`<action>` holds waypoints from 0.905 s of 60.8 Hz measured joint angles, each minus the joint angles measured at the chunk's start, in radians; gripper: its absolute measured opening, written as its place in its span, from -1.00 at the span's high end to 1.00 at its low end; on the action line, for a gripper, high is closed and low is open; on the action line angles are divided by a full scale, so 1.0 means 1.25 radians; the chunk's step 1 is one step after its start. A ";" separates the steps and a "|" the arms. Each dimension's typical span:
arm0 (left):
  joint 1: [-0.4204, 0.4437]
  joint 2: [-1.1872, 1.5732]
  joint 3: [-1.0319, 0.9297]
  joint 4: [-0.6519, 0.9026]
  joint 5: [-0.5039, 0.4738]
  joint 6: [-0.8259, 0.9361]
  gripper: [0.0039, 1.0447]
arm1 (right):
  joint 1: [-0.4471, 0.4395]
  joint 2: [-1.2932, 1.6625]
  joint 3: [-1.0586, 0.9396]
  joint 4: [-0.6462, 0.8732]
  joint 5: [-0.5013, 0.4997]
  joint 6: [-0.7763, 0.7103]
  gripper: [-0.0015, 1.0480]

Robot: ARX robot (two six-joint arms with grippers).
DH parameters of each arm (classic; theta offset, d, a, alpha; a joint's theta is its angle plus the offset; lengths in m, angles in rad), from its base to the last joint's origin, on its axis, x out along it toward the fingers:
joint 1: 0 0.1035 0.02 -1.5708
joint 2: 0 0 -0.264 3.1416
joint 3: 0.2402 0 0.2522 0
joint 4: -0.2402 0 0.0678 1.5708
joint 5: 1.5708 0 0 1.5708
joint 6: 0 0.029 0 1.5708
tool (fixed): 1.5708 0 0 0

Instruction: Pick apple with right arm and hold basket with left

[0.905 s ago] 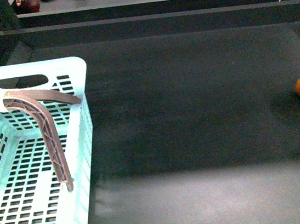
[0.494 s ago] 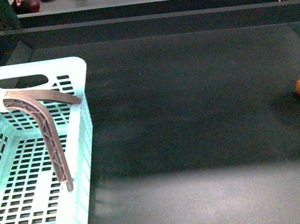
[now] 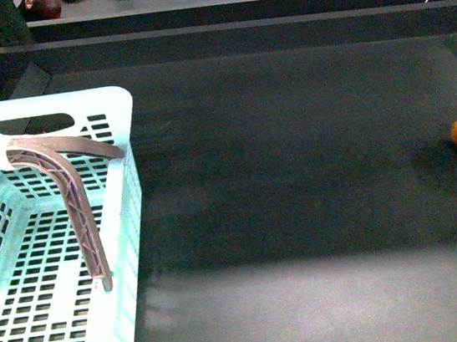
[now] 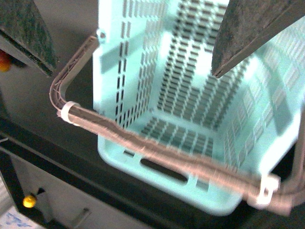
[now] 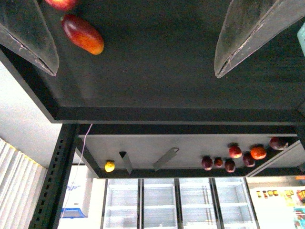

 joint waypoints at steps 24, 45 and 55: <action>0.028 0.665 0.131 0.404 0.059 -0.524 -0.87 | 0.000 0.000 0.000 0.000 0.000 0.000 -0.83; 0.009 0.902 0.270 0.468 0.031 -0.556 -0.87 | 0.000 0.000 0.000 0.000 0.000 0.000 -0.83; 0.009 0.934 0.287 0.454 0.025 -0.556 -0.43 | 0.000 0.000 0.000 0.000 0.000 0.000 -0.83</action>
